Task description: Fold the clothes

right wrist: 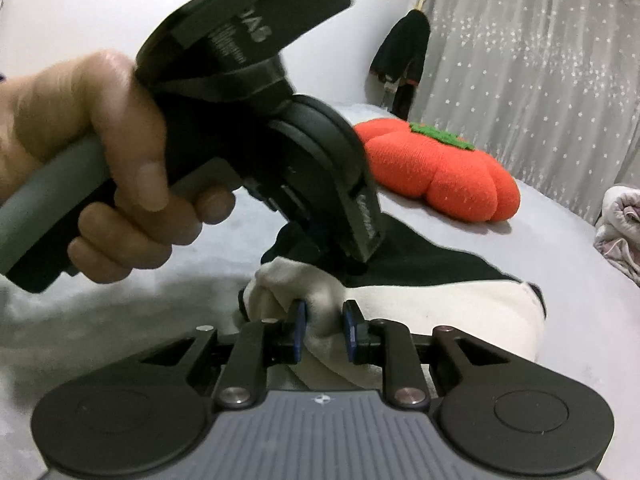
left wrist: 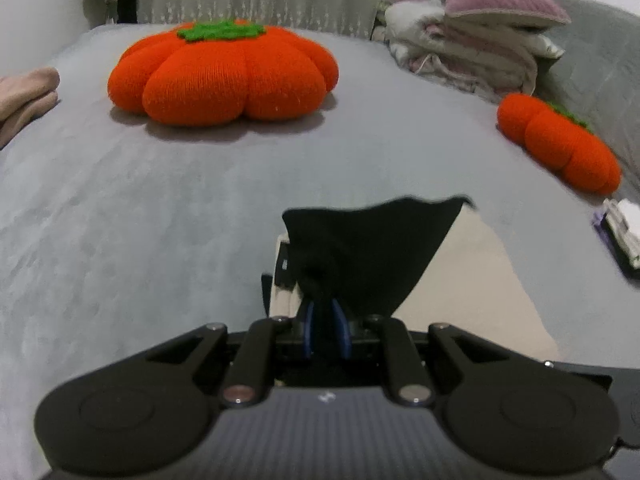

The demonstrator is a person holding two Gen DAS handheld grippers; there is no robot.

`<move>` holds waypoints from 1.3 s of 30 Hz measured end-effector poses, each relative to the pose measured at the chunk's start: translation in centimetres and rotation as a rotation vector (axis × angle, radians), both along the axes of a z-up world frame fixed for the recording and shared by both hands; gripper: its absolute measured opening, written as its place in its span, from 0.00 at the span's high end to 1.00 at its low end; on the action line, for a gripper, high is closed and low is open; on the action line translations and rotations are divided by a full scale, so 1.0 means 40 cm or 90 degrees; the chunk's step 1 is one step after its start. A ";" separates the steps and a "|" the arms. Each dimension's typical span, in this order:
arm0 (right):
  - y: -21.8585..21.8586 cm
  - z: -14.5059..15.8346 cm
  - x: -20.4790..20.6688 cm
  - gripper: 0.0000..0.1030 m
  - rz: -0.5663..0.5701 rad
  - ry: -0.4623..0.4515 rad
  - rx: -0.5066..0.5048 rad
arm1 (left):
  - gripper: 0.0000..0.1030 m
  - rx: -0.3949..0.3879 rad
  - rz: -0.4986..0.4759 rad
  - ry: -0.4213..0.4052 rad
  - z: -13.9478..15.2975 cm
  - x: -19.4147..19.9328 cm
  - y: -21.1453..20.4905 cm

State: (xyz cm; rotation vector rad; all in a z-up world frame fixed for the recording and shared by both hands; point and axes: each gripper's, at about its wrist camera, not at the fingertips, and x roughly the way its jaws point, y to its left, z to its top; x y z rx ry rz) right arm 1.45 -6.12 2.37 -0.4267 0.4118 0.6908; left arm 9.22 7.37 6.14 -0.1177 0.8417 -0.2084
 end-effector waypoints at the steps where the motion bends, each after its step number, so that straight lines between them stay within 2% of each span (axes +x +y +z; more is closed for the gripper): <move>1: 0.000 0.003 0.002 0.80 -0.002 0.001 0.004 | 0.88 0.000 -0.002 -0.004 0.003 -0.002 0.001; 8: 0.015 -0.022 0.002 0.79 -0.013 0.000 -0.013 | 0.88 0.024 -0.008 -0.017 0.007 -0.011 -0.012; 12: 0.006 -0.004 0.004 0.79 -0.013 0.002 0.007 | 0.88 0.005 -0.013 -0.036 0.032 -0.026 0.001; 15: 0.012 -0.020 0.008 0.79 -0.012 0.009 -0.015 | 0.87 0.008 -0.013 0.005 -0.004 -0.007 0.001; 18: 0.019 -0.029 0.005 0.78 -0.008 0.008 -0.031 | 0.85 0.008 -0.015 0.013 -0.013 0.000 0.001; 22: 0.014 -0.028 0.009 0.78 -0.006 0.016 -0.023 | 0.83 -0.036 0.012 0.020 -0.009 0.008 0.044; 26: 0.013 -0.032 0.010 0.77 -0.007 0.018 -0.019 | 0.76 -0.085 0.045 0.027 -0.006 0.017 0.096; 33: 0.013 -0.035 0.009 0.75 -0.010 0.017 -0.007 | 0.77 -0.172 0.103 0.040 -0.001 0.033 0.186; 39: 0.017 -0.033 -0.001 0.80 -0.023 0.004 0.014 | 0.77 -0.184 0.062 0.021 0.018 0.028 0.158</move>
